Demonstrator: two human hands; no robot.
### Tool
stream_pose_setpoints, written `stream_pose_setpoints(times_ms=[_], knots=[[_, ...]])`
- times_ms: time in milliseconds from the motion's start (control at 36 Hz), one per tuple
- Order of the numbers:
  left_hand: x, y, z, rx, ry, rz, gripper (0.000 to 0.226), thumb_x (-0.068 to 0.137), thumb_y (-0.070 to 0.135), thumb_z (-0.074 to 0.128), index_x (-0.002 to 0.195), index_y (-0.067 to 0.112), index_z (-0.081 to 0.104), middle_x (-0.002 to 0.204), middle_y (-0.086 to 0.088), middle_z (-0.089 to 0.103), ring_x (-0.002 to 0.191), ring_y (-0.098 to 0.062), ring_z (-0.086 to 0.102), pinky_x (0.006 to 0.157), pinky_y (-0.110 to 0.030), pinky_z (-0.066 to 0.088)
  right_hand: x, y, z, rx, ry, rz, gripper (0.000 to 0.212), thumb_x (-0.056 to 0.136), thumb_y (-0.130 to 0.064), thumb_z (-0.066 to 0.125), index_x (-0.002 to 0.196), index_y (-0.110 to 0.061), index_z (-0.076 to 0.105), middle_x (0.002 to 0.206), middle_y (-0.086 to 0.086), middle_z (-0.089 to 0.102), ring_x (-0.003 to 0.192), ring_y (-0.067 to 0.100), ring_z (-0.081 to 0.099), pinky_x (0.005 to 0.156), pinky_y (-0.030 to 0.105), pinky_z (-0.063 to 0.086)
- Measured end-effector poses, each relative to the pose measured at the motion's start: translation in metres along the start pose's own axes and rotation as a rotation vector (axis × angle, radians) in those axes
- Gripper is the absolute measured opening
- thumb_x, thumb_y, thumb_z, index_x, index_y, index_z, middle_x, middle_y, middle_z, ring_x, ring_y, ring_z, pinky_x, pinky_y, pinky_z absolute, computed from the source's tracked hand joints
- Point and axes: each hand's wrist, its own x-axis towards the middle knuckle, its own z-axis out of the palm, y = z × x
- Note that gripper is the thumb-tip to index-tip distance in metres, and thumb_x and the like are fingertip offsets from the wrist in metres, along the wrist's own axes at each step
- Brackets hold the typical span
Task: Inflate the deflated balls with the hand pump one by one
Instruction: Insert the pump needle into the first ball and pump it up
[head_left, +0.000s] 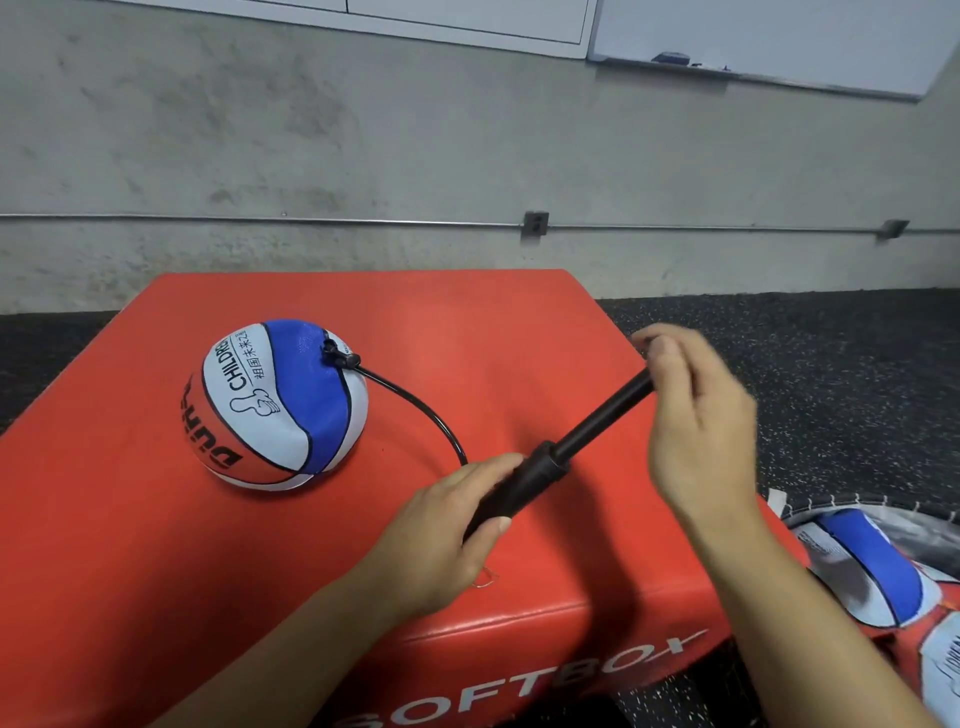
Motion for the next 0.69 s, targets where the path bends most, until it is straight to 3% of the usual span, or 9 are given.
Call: stream_pose_setpoints(times_ms=[139,278,417,528,611,694], knots=[[0.001,0.002,0.002,0.004,-0.002,0.019,0.060,0.098,0.024,0.058,0.150,0.047,0.039,0.137,0.024,0.059,0.127,-0.001,0.058,0.107,-0.040,0.051,0.012,0.008,-0.020,0.027,0.086,0.040,0.032,0.107,-0.034,0.041,0.109,-0.022,0.070,0.071,-0.023,0.058,0.067,0.003,0.051,0.070,0.035,0.038],[-0.001,-0.003,0.004,-0.002,0.003,0.028,0.060,0.100,0.022,0.059,0.151,0.046,0.040,0.137,0.023,0.059,0.126,-0.003,0.059,0.107,-0.040,0.051,0.004,0.003,-0.009,0.036,0.109,0.041,0.031,0.107,-0.030,0.041,0.109,-0.019,0.070,0.085,-0.012,0.065,0.076,0.001,0.053,0.076,0.031,0.042],[-0.004,-0.009,0.007,-0.104,0.056,0.023,0.066,0.101,0.013,0.060,0.156,0.044,0.041,0.147,0.027,0.053,0.135,0.002,0.053,0.114,-0.038,0.048,-0.022,0.002,0.026,0.004,-0.036,0.049,0.029,0.107,-0.034,0.042,0.111,-0.023,0.069,0.090,-0.006,0.068,0.080,0.012,0.059,0.079,0.032,0.045],[-0.003,-0.010,0.011,-0.166,0.122,0.043,0.069,0.100,0.007,0.061,0.157,0.041,0.043,0.152,0.026,0.051,0.138,0.000,0.052,0.115,-0.041,0.047,-0.035,0.007,0.044,-0.033,-0.144,0.064,0.032,0.106,-0.040,0.040,0.114,-0.027,0.068,0.089,-0.011,0.067,0.080,0.006,0.061,0.080,0.034,0.048],[-0.001,-0.011,0.012,-0.180,0.140,0.038,0.069,0.099,0.007,0.062,0.156,0.042,0.044,0.151,0.030,0.050,0.137,0.002,0.052,0.114,-0.040,0.048,-0.043,0.011,0.052,-0.072,-0.223,0.088,0.038,0.103,-0.051,0.036,0.116,-0.032,0.066,0.087,-0.011,0.068,0.082,0.015,0.065,0.081,0.042,0.051],[0.002,-0.010,0.012,-0.185,0.141,0.030,0.071,0.098,0.006,0.064,0.155,0.044,0.044,0.149,0.033,0.050,0.136,0.003,0.053,0.115,-0.038,0.047,-0.045,0.014,0.053,-0.070,-0.285,0.107,0.033,0.102,-0.051,0.038,0.116,-0.037,0.064,0.091,-0.013,0.070,0.086,0.013,0.066,0.085,0.042,0.052]])
